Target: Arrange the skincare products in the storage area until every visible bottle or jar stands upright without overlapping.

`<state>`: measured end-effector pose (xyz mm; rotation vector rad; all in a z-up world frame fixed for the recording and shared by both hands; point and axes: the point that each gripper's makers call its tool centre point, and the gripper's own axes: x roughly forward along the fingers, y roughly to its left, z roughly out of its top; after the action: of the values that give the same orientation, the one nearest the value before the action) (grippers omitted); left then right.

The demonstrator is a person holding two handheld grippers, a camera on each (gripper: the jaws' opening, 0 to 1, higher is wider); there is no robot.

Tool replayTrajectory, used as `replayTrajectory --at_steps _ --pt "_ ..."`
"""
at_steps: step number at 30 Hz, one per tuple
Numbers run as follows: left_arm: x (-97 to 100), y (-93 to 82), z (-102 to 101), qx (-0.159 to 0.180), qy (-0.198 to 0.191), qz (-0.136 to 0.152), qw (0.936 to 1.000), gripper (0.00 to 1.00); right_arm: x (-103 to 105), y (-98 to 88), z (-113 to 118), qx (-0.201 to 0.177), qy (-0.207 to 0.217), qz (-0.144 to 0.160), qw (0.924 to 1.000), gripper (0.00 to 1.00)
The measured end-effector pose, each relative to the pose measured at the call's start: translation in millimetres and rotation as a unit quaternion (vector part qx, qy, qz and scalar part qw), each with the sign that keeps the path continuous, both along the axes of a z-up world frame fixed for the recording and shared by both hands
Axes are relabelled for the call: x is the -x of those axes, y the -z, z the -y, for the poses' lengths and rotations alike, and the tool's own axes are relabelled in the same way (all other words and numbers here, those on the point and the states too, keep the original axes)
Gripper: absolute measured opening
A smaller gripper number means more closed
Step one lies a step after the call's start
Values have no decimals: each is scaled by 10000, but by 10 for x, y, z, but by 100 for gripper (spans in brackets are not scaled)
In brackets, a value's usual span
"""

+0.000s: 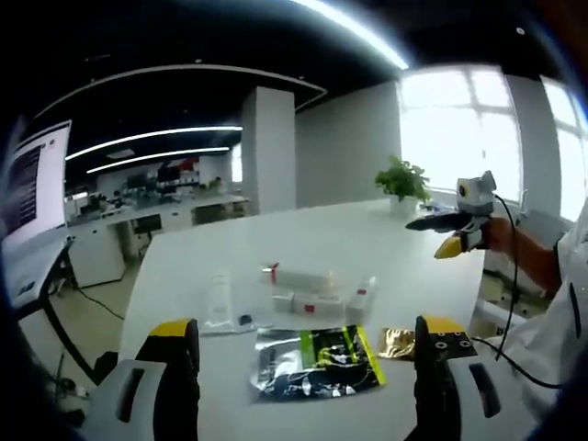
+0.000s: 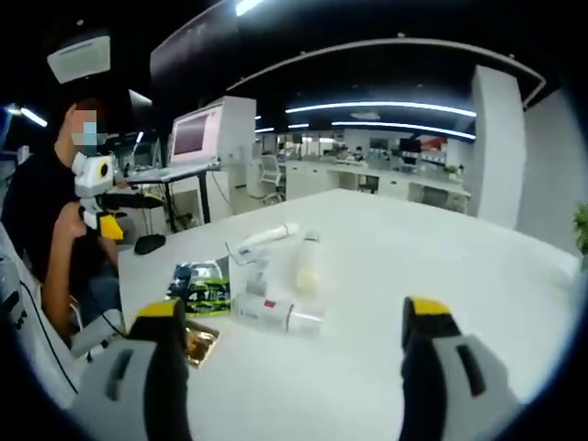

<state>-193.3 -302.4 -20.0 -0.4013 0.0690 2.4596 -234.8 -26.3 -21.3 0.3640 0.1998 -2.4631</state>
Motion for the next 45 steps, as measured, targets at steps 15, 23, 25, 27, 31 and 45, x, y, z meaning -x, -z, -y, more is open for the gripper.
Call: replayTrajectory --at_steps 15,23,25,27,31,45 --pt "24 -24 -94 -156 -19 -61 9999 99 147 -28 80 -286 -28 -30 9996 99" --pt "13 -5 -136 -130 54 -17 9999 99 246 -43 115 -365 -50 -20 9993 99" --pt "17 -8 -127 -134 46 -15 9999 99 259 -52 145 -382 -72 -28 9992 99" --pt "17 -14 -116 -160 49 -19 9999 99 283 -66 171 -379 -82 -44 9992 99" --pt "16 0 -88 -181 36 20 9998 99 326 -108 239 -325 -159 -106 9993 98" --pt "28 -11 20 -235 -79 28 9997 99 471 -157 548 -571 -472 -152 9971 97"
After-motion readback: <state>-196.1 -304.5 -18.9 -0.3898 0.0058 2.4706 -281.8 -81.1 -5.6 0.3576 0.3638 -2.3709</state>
